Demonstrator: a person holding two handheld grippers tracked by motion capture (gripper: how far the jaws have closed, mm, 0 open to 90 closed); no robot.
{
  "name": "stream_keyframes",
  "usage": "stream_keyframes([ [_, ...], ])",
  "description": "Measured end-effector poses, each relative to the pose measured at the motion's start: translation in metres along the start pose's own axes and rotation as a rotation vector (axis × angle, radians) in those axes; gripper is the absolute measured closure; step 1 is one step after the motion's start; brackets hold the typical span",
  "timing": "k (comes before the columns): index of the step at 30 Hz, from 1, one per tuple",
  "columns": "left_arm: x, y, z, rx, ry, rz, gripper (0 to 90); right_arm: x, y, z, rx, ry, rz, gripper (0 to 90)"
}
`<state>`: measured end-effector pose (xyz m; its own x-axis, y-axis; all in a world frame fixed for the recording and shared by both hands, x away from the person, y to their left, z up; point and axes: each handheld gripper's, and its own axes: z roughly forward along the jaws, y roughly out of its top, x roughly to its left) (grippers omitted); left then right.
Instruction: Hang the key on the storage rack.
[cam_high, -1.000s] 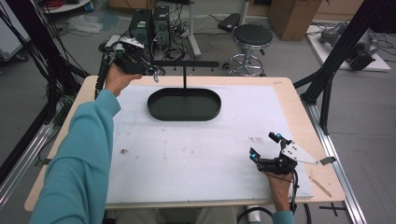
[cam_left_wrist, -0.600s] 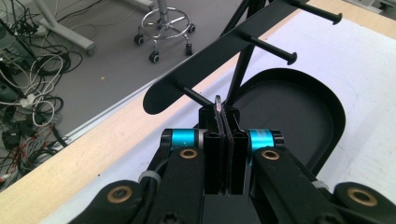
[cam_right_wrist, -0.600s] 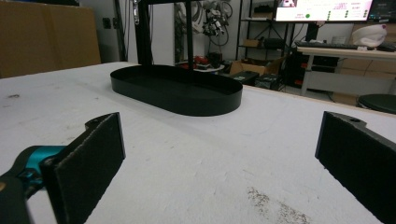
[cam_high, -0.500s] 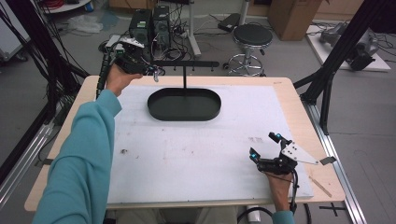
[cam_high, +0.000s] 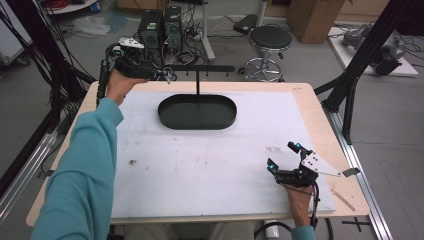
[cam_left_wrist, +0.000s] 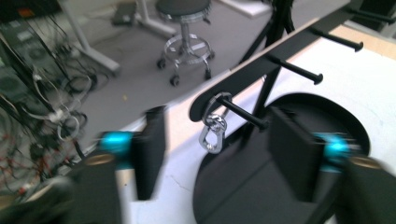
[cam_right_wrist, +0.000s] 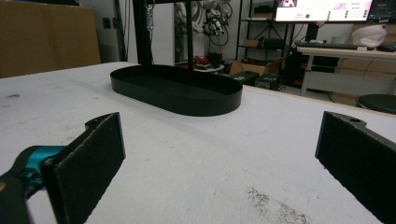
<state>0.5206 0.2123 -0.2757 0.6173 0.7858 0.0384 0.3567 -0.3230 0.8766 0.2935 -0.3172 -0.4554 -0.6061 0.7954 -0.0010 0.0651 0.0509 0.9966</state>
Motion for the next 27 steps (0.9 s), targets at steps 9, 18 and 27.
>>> stream_keyframes([
  [9, -0.011, -0.015, -0.043, -0.199, -0.085, 0.103, 1.7, -0.001, 0.000, 0.000, -0.002, -0.001, -0.003, 0.7],
  [18, -0.033, -0.049, -0.080, -0.267, -0.103, 0.137, 1.7, 0.000, 0.000, 0.000, 0.000, -0.003, 0.000, 0.7],
  [27, -0.060, -0.108, -0.115, -0.324, -0.151, 0.136, 1.7, 0.000, 0.000, 0.000, 0.003, -0.003, 0.001, 0.8],
])
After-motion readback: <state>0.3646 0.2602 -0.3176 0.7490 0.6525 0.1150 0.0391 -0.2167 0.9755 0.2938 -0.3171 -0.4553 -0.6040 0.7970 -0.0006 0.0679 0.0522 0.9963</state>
